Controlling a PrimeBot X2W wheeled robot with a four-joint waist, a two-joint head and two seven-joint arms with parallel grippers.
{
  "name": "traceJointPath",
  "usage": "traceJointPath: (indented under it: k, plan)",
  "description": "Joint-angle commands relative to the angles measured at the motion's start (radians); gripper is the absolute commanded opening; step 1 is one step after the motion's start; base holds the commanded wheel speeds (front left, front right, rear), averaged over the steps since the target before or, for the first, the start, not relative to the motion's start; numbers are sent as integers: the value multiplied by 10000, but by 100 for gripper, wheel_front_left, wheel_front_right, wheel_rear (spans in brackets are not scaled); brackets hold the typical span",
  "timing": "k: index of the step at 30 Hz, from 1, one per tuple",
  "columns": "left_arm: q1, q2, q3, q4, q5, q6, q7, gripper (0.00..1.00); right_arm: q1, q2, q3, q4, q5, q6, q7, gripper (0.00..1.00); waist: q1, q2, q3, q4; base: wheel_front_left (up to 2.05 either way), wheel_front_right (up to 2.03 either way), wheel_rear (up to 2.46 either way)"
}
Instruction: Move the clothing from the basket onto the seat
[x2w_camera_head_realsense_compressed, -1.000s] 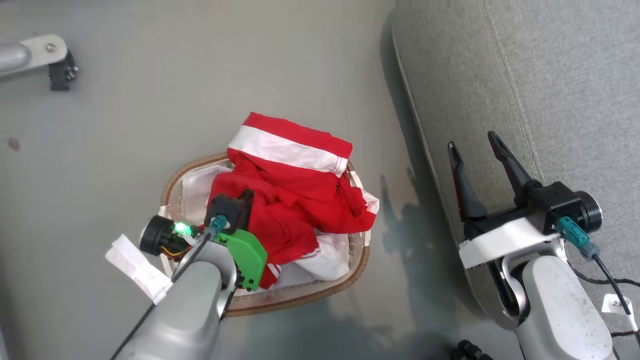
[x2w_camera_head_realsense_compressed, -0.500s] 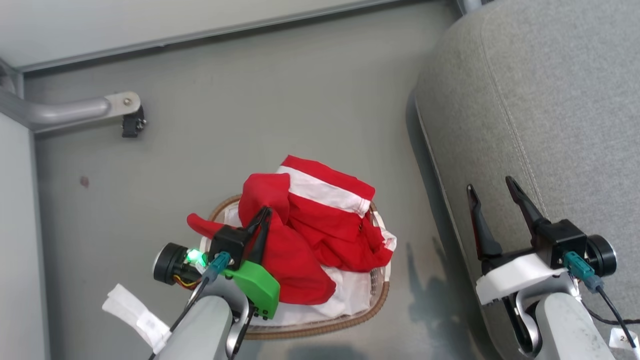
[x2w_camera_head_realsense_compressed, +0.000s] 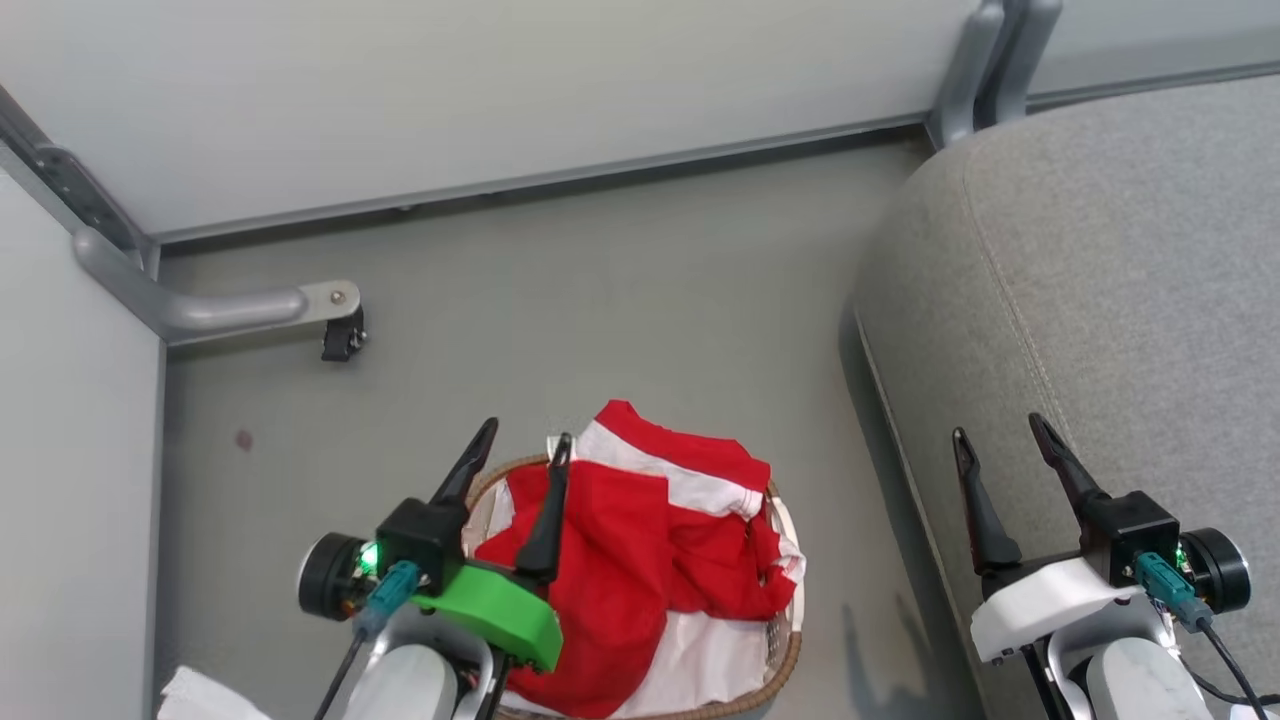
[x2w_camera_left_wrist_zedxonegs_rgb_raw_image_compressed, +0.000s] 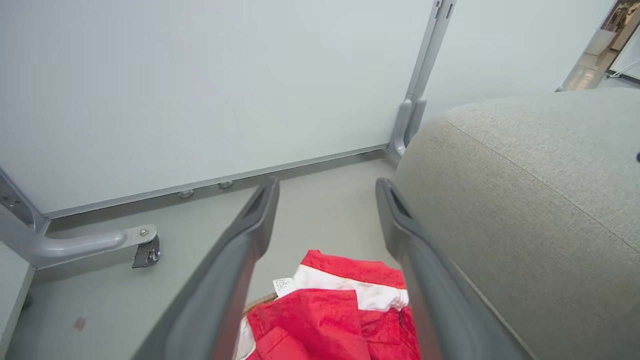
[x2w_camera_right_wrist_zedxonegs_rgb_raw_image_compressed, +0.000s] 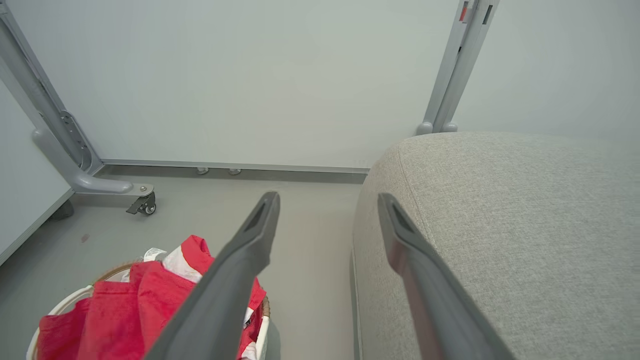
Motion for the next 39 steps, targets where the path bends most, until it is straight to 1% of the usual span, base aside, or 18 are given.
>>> traceJointPath:
  k: [1, 8, 13, 18, 24, 39]
  plan:
    - [217, 17, 194, -85, -33, -27, -2, 100, 205, -35, -32, 30, -97, -3, -51, 100, 1, 0, -412, 85, 0, 0, 0]
    - [738, 4, 1360, -235, -73, -72, -3, 100, 426, -35, -151, -12, -112, -3, -53, 100, 1, 0, -836, 51, 0, 0, 0]
    - [1209, -5, 2513, -494, -316, -85, -2, 100, 557, -35, -142, -112, -152, -3, -51, 100, 1, 0, -1115, 23, 0, 0, 0]
    - [1684, -14, 3198, -784, -305, -175, -2, 100, 530, -35, -159, -196, -221, -3, -51, 100, 1, 0, -1257, -13, 0, 0, 0]
    - [2156, -16, 3481, -939, -568, -247, -2, 100, 582, -35, -161, -221, -291, -3, -51, 100, 1, 0, -1373, 7, 0, 0, 0]
    - [2313, -16, 3357, -588, -545, -300, -2, 100, 649, -35, 51, -150, -274, -3, -51, 100, 1, 0, -1504, 83, 0, 0, 0]
